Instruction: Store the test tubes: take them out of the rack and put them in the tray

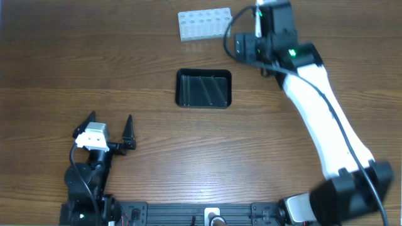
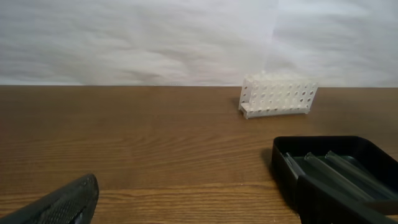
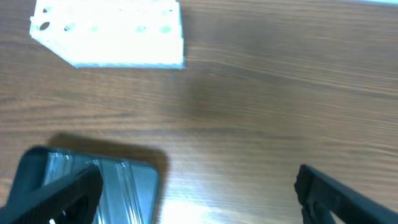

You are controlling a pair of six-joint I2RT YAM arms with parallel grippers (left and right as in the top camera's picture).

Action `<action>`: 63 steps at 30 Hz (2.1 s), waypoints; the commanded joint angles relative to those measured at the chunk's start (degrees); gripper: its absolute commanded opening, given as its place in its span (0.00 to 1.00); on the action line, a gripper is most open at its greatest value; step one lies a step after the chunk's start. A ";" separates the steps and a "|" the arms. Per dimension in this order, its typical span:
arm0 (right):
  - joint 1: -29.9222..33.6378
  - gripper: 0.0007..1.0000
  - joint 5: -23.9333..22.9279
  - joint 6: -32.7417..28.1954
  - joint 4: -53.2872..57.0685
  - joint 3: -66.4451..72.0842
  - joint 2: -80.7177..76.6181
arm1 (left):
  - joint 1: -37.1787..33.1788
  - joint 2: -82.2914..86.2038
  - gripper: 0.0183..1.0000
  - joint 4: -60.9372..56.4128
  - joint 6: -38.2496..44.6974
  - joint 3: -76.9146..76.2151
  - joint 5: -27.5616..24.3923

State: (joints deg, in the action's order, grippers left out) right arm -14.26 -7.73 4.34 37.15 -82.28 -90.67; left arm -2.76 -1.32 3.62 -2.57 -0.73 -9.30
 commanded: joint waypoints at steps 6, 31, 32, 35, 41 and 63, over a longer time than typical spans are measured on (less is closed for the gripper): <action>4.07 0.99 -2.60 1.77 -14.38 24.28 20.87 | -0.35 0.42 1.00 -0.15 0.66 0.39 -0.92; 8.44 0.99 -2.67 2.19 -38.21 72.91 73.02 | -0.35 0.42 1.00 -0.15 0.66 0.39 -0.92; 9.03 0.99 -2.58 1.88 -38.21 73.90 74.51 | -0.35 0.42 1.00 -0.15 0.66 0.39 -0.92; 10.43 0.99 -0.37 -1.29 -37.22 76.24 78.62 | -0.35 0.42 1.00 -0.15 0.66 0.39 -0.92; 10.86 0.99 0.81 -4.50 -36.85 80.11 82.47 | -0.35 0.42 1.00 -0.15 0.66 0.39 -0.92; 12.57 0.99 0.57 -8.52 -33.53 81.99 90.36 | -0.35 0.42 1.00 -0.15 0.66 0.39 -0.92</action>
State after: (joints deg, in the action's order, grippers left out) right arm -3.20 -7.46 -3.64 3.38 -0.62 -2.09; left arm -2.76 -1.32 3.62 -2.57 -0.73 -9.32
